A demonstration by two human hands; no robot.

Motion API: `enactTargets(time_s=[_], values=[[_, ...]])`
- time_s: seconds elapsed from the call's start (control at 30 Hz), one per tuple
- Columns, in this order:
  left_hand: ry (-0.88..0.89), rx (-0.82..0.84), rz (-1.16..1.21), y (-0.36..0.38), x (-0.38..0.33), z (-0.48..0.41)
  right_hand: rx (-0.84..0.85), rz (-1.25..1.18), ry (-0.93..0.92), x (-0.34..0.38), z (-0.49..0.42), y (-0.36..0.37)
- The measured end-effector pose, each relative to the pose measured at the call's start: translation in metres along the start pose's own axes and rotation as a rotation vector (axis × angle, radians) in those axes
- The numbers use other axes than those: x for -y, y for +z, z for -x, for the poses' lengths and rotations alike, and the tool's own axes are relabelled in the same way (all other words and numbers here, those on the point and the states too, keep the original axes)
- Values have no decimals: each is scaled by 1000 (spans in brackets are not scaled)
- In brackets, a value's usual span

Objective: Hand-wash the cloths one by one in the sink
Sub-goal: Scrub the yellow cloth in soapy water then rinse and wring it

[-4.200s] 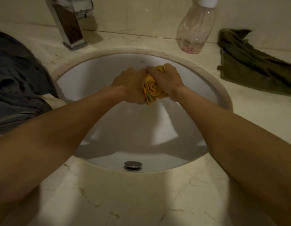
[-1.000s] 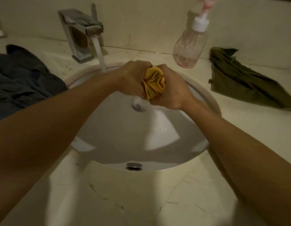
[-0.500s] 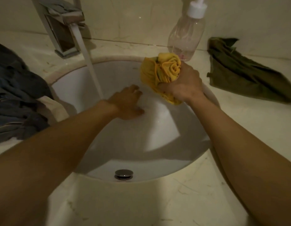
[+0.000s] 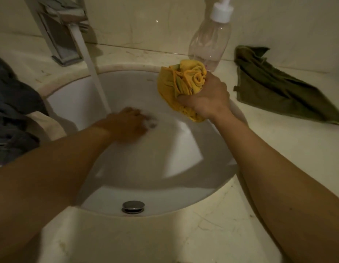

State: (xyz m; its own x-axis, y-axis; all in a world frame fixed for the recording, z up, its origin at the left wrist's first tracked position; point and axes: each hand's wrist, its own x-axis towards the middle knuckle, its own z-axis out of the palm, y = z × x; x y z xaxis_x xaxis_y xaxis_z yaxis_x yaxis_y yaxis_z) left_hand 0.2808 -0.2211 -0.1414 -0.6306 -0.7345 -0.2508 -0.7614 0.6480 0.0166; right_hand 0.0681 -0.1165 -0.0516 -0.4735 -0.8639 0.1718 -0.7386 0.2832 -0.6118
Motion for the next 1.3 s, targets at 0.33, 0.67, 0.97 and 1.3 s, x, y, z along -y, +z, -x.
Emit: enactTargets(time_s=[0.33,0.67,0.97,1.3], values=[[-177,-114,-275,-10,-33,3,-19,-85,56,3,0,5],[193,-30,-159,10,-16,-8,-41,-188,83,-1,0,3],[-134,-79,-195,-17,-27,-2,-32,-173,75,-2,-3,4],[466,-1,-75,12,-65,-9,-48,-105,40,-6,-6,2]])
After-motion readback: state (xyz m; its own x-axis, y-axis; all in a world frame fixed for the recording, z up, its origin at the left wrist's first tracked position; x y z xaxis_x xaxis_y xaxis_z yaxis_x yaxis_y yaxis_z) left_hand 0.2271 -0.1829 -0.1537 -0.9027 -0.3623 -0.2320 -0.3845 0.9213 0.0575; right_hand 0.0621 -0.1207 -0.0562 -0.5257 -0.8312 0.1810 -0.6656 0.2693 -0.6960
